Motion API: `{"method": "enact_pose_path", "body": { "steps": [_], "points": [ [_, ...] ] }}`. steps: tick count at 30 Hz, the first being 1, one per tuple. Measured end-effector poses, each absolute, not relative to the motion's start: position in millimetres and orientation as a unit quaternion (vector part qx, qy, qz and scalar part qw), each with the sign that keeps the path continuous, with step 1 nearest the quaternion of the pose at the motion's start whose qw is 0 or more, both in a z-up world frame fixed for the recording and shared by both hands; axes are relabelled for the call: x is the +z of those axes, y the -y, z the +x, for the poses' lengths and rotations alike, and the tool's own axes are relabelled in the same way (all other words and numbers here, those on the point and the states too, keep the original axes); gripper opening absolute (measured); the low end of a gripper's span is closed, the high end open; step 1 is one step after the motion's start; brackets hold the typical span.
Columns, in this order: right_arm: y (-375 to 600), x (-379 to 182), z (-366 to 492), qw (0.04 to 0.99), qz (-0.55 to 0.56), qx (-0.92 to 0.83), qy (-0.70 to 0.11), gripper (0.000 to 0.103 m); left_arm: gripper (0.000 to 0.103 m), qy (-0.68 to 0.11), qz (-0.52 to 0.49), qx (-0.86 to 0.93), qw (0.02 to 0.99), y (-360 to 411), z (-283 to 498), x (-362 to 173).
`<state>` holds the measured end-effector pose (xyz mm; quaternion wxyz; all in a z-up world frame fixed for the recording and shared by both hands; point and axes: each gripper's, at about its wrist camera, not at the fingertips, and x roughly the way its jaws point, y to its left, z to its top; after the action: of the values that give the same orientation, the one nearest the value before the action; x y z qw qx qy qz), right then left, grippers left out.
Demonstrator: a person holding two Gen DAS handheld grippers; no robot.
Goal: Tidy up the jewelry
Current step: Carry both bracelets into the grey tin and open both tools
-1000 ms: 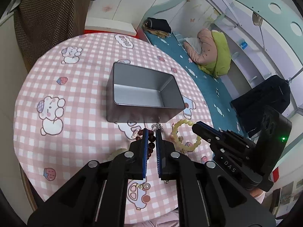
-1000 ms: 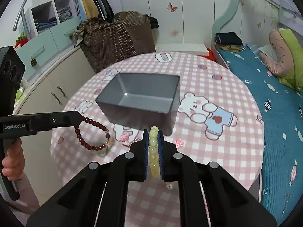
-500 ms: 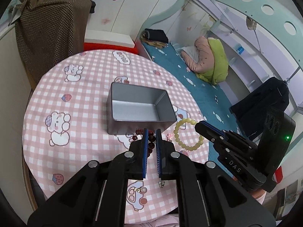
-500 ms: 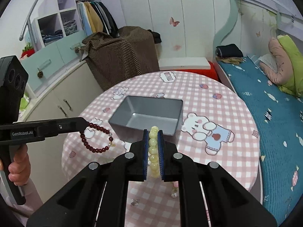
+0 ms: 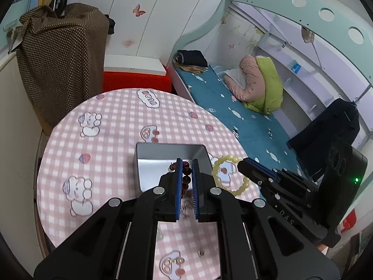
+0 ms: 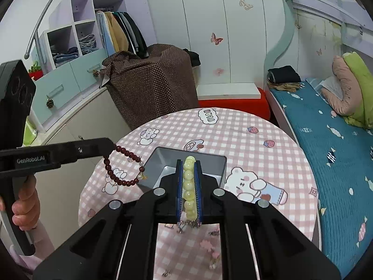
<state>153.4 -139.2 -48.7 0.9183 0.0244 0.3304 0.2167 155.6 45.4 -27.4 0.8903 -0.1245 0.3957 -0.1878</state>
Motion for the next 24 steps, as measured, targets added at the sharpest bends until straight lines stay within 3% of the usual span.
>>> {"method": "enact_pose_path", "body": {
  "steps": [21,22,23,24],
  "points": [
    [126,-90,216,0.890,0.021,0.240,-0.386,0.012,0.009,-0.466,-0.079,-0.119,0.873,-31,227,-94],
    [127,-89,216,0.892,0.025,0.238,-0.385,0.013,0.010,-0.465,-0.074,-0.114,0.875,-31,227,-93],
    [129,-88,216,0.894,0.027,0.233,-0.383,0.020,0.013,-0.465,-0.070,-0.112,0.876,-30,227,-93],
    [130,-86,216,0.896,0.025,0.227,-0.381,0.027,0.027,-0.463,-0.067,-0.110,0.877,-30,226,-92]
  ]
}}
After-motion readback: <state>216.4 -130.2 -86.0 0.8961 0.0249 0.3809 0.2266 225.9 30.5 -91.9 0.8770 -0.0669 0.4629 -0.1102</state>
